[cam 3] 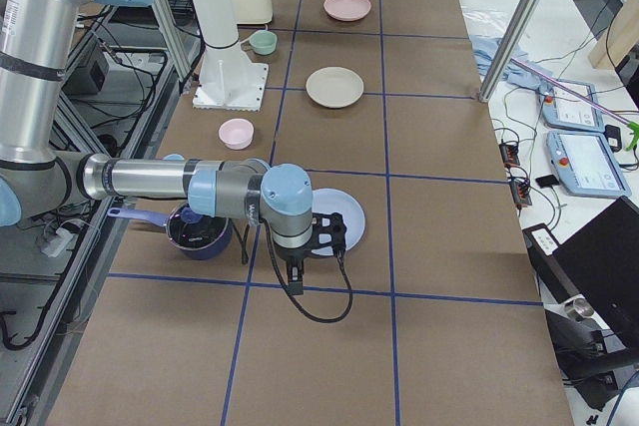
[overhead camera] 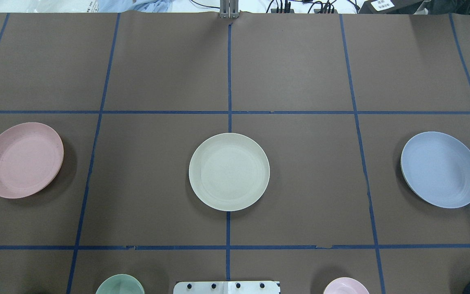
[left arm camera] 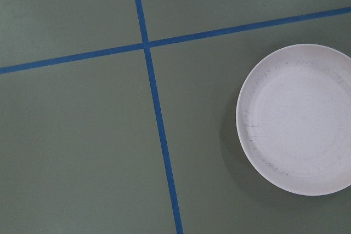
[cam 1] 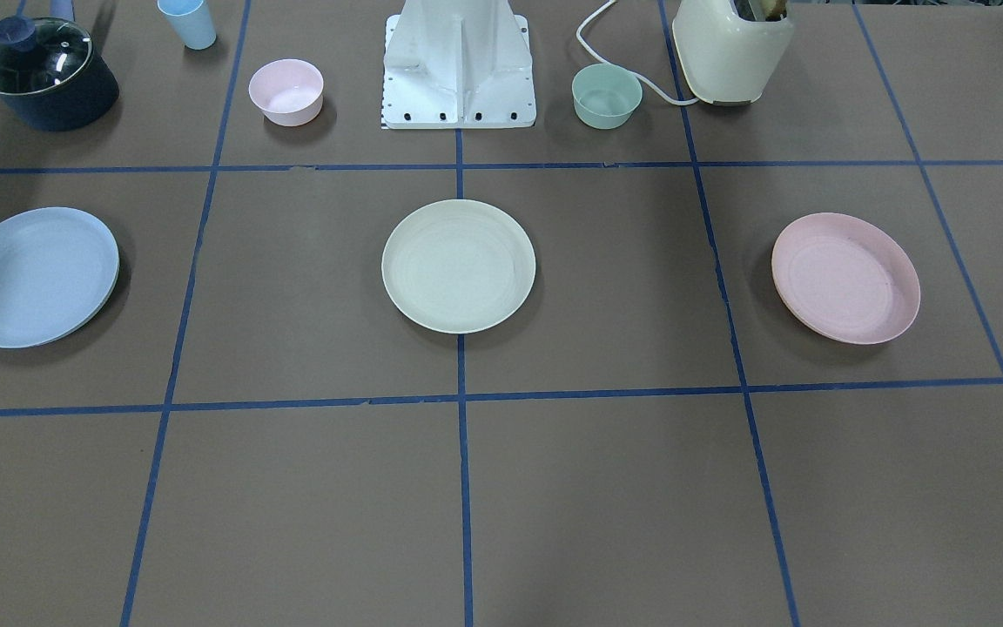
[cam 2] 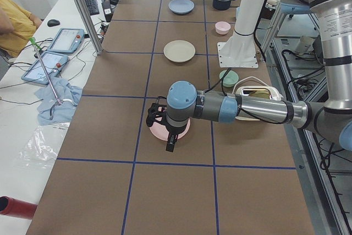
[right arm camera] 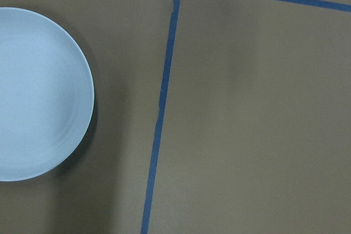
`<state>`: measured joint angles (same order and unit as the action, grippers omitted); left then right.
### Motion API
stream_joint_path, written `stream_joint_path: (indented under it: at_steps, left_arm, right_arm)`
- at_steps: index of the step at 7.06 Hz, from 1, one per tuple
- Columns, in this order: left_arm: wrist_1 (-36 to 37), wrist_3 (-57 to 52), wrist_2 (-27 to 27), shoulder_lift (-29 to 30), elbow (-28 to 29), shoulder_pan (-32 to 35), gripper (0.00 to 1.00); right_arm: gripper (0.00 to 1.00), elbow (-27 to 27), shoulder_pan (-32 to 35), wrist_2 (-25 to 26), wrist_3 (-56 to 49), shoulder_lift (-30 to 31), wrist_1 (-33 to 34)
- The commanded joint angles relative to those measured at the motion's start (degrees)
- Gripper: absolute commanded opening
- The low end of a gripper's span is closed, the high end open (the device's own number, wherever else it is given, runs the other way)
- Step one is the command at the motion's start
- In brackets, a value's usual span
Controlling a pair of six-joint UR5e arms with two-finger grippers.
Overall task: Stack three plates with pink and blue
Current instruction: 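Move the left gripper down to the rim of the pink plate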
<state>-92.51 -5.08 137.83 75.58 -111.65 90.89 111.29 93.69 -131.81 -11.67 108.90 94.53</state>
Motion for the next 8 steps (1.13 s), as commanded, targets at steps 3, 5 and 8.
stream_joint_path:
  at_steps: [3,5,8]
  left_arm:
    - [-1.09,-0.11,0.51,2.46,-5.22,-0.10,1.00]
    - [-8.25,0.07,-0.62,8.85,-3.33,-0.10,1.00]
    - [-18.90,0.43,2.80,13.19,6.53,0.08,1.00]
  right_arm:
    - [1.00,2.44,-0.09,-10.77,1.12,-2.20,-5.97]
    - [1.00,0.17,-0.09,-12.33,2.78,-4.57,-18.90]
    - [1.00,-0.47,-0.35,-14.08,6.91,-5.36,-21.13]
